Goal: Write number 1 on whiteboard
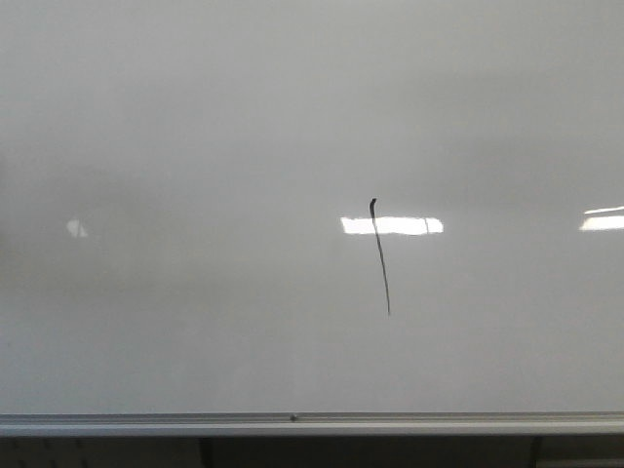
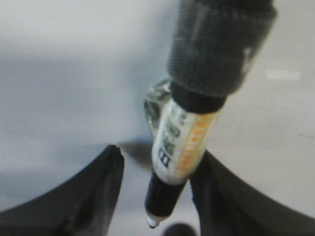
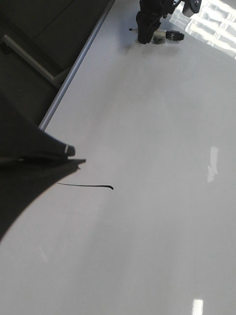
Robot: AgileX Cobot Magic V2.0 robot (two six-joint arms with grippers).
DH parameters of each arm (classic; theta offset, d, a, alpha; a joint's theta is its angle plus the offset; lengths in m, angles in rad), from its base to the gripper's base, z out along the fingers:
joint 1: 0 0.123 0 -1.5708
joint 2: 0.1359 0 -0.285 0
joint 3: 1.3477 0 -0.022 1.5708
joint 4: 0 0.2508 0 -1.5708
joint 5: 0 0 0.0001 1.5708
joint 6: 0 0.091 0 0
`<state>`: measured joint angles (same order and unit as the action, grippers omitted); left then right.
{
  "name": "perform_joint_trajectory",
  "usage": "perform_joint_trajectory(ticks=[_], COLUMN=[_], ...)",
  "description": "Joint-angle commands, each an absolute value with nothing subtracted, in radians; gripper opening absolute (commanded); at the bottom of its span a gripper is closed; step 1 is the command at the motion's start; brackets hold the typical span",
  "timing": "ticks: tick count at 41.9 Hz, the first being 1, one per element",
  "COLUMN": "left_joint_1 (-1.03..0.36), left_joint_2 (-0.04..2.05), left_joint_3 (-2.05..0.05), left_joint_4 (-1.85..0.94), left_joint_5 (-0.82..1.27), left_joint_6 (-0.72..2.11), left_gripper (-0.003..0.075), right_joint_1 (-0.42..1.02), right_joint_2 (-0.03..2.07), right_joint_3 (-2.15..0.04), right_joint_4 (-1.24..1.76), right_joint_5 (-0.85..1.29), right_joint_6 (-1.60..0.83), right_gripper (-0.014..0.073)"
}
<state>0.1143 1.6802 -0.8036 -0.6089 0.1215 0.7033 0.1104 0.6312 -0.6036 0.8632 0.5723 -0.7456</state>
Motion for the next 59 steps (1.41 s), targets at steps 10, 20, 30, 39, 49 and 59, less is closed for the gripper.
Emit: perform_joint_trajectory(ticks=[10, 20, 30, 39, 49, 59], left_joint_1=[0.116, 0.16, 0.172, 0.172, 0.172, 0.099], left_joint_2=[1.526, 1.311, 1.141, 1.048, 1.004, 0.94], left_joint_3=[-0.833, -0.833, -0.833, -0.833, -0.833, -0.827], left_joint_4=[-0.501, -0.48, -0.499, -0.507, -0.508, -0.526], left_joint_5=[0.097, 0.293, 0.436, 0.521, 0.56, 0.568], left_joint_6=[0.701, 0.701, 0.698, 0.698, 0.698, 0.706], left_gripper=[0.0567, 0.0567, 0.0488, 0.0168, -0.002, -0.002], right_joint_1=[0.104, 0.104, 0.104, 0.104, 0.104, 0.104], right_joint_2=[0.629, 0.629, 0.629, 0.629, 0.629, 0.629], right_joint_3=[-0.63, -0.63, -0.63, -0.63, -0.63, -0.63], right_joint_4=[0.9, 0.9, 0.9, 0.9, 0.9, 0.9], right_joint_5=[0.507, 0.498, 0.438, 0.376, 0.318, 0.352], right_joint_6=[-0.747, -0.747, -0.747, -0.747, -0.747, -0.747], right_gripper=[-0.006, -0.006, -0.006, -0.006, -0.006, -0.006])
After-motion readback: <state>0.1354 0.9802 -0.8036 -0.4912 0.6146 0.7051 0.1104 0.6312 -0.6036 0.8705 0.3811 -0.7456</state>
